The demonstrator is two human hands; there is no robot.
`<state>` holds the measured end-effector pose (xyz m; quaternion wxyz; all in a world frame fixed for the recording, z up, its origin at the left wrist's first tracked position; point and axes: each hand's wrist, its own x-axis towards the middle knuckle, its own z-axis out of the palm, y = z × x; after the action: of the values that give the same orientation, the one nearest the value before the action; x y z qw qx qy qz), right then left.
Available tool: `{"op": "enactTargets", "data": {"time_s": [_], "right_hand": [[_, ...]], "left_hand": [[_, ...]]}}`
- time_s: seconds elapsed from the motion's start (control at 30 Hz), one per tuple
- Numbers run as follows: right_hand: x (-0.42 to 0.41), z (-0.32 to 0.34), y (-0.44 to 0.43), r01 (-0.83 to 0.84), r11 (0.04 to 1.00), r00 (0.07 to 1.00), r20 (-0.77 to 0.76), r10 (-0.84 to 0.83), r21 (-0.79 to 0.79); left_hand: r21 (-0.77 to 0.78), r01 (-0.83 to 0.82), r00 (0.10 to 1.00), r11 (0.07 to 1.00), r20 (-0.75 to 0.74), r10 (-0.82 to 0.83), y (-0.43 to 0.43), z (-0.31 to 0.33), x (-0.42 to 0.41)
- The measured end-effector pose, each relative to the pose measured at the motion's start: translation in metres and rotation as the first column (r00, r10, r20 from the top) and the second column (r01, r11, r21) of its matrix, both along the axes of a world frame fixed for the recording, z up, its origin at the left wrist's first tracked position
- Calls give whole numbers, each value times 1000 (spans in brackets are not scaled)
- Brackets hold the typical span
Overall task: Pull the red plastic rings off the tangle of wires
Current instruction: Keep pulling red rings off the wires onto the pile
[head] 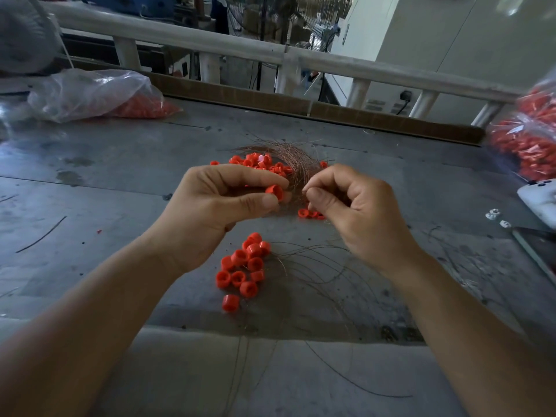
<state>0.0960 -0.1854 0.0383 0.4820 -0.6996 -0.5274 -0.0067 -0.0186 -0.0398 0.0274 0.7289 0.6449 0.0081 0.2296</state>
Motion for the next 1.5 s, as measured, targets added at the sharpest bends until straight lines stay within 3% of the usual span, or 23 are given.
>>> {"op": "enactTargets", "data": {"time_s": [0.2, 0.3, 0.53, 0.87, 1.0, 1.33, 1.5], "right_hand": [[-6, -1, 2, 7, 1000, 998, 69, -5, -29], [-4, 1, 0, 51, 999, 995, 89, -50, -7], [-1, 10, -6, 9, 992, 994, -111, 5, 125], [-6, 8, -4, -60, 995, 994, -91, 68, 85], [-7, 9, -4, -60, 994, 994, -89, 68, 88], [-8, 7, -4, -66, 996, 995, -73, 70, 61], [-9, 6, -3, -58, 997, 996, -66, 62, 53]], "left_hand": [[50, 30, 999, 998, -37, -28, -4, -2, 0], [-25, 31, 999, 999, -33, -31, -2, -2, 0], [-170, 23, 999, 985, -27, -28, -4, -1, 1], [-102, 58, 997, 993, -54, -63, -5, 0, 1], [13, 68, 996, 998, -59, -67, -5, 0, 0], [122, -109, 988, 986, -98, 121, -6, -4, 4], [31, -81, 994, 996, -69, 83, -5, -5, 4]]}}
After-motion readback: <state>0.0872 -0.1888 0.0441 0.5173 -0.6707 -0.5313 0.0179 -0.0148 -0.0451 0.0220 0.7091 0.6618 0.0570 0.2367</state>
